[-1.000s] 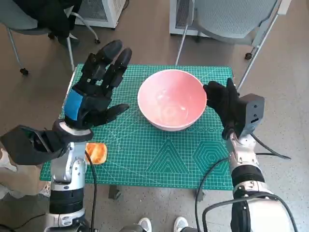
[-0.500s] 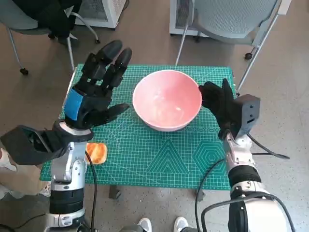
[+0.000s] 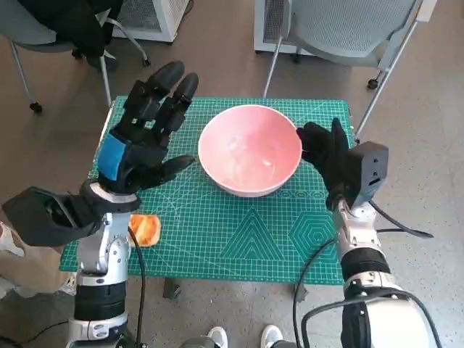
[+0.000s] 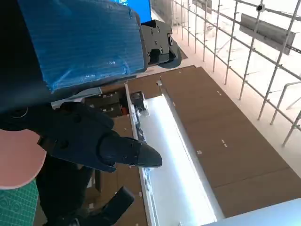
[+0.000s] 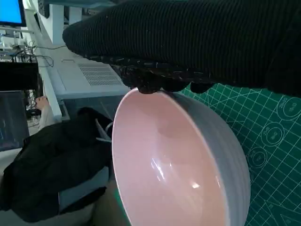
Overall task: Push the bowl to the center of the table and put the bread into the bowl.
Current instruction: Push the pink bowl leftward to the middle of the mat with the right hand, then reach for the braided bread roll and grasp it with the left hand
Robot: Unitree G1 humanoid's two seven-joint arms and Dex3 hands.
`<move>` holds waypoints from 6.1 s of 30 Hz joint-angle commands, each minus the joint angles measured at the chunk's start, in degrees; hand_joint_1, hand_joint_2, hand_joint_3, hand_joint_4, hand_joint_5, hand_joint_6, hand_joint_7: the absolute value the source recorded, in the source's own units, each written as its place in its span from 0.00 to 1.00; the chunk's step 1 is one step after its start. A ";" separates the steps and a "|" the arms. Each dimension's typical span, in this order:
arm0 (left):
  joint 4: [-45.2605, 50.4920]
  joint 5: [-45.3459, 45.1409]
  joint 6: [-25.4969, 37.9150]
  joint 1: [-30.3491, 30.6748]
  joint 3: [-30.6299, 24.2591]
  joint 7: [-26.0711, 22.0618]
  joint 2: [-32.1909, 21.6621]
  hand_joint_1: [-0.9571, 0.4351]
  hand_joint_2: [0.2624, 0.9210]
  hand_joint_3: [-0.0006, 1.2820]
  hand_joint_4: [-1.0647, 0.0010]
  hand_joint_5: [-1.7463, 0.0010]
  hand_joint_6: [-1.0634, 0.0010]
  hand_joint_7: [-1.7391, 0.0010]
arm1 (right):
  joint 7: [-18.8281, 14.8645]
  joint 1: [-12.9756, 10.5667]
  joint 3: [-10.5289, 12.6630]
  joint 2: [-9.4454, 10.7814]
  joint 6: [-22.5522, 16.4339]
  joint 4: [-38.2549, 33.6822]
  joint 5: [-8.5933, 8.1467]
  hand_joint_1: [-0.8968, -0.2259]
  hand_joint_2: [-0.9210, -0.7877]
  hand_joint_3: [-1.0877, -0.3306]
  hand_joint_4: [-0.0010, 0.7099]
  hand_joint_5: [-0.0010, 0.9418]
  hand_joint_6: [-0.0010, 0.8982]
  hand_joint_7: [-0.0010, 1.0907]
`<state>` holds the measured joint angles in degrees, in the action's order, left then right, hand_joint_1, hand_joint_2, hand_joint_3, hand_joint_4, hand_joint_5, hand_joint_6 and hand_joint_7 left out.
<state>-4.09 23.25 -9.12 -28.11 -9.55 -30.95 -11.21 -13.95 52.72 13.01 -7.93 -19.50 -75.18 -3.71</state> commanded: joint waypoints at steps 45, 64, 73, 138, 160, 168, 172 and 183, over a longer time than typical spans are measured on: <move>1.76 1.08 -0.12 1.06 -0.26 -0.40 -0.22 0.31 1.00 0.11 0.92 1.00 1.00 0.70 | -24.18 -12.93 -4.15 3.85 -23.07 42.84 -18.02 0.33 0.00 0.30 0.10 0.01 0.10 0.11; 3.51 2.07 0.18 1.61 -0.49 -0.69 -0.59 0.32 1.00 0.12 0.92 1.00 1.00 0.70 | -24.04 -15.59 -6.28 4.26 -20.15 48.82 -19.13 0.32 0.00 0.31 0.10 0.00 0.09 0.13; 8.10 2.85 1.46 3.59 -0.99 -0.38 -1.82 0.32 1.00 0.12 0.92 1.00 1.00 0.70 | -24.15 -16.28 -7.09 4.65 -20.87 49.42 -19.00 0.32 0.00 0.31 0.10 0.00 0.07 0.14; 43.41 -39.86 63.00 15.30 18.86 0.49 -42.51 0.77 0.68 0.05 1.00 1.00 0.82 0.98 | -26.90 -15.11 -6.21 5.01 -19.30 46.89 -21.75 0.32 0.00 0.28 0.10 0.00 0.00 0.24; 28.47 -46.96 64.36 6.96 31.25 -3.19 -41.39 0.70 0.68 0.04 1.00 1.00 0.81 0.99 | -26.55 -15.85 -5.80 5.04 -18.51 47.94 -21.52 0.31 0.00 0.29 0.09 0.00 0.00 0.21; 25.14 -48.38 63.36 6.73 32.96 -4.08 -40.93 0.67 0.69 0.04 0.99 1.00 0.81 0.99 | -26.38 -15.99 -5.81 5.17 -18.15 48.32 -21.49 0.31 0.00 0.29 0.09 0.00 0.00 0.21; 23.81 -48.88 62.97 6.81 33.34 -4.51 -40.51 0.66 0.69 0.03 0.98 1.00 0.80 1.00 | -26.28 -15.89 -5.80 5.19 -18.21 48.08 -21.32 0.31 0.00 0.29 0.09 0.00 0.00 0.21; 16.82 -50.68 61.24 5.51 35.93 -4.87 -38.16 0.64 0.69 0.03 0.97 1.00 0.79 0.99 | -26.28 -15.73 -5.85 5.14 -17.62 48.19 -21.44 0.31 0.00 0.29 0.09 0.00 0.00 0.21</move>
<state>14.54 -26.42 52.71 -21.48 25.49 -35.34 -50.35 -40.34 37.93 6.97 -2.72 -37.93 -26.88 -25.09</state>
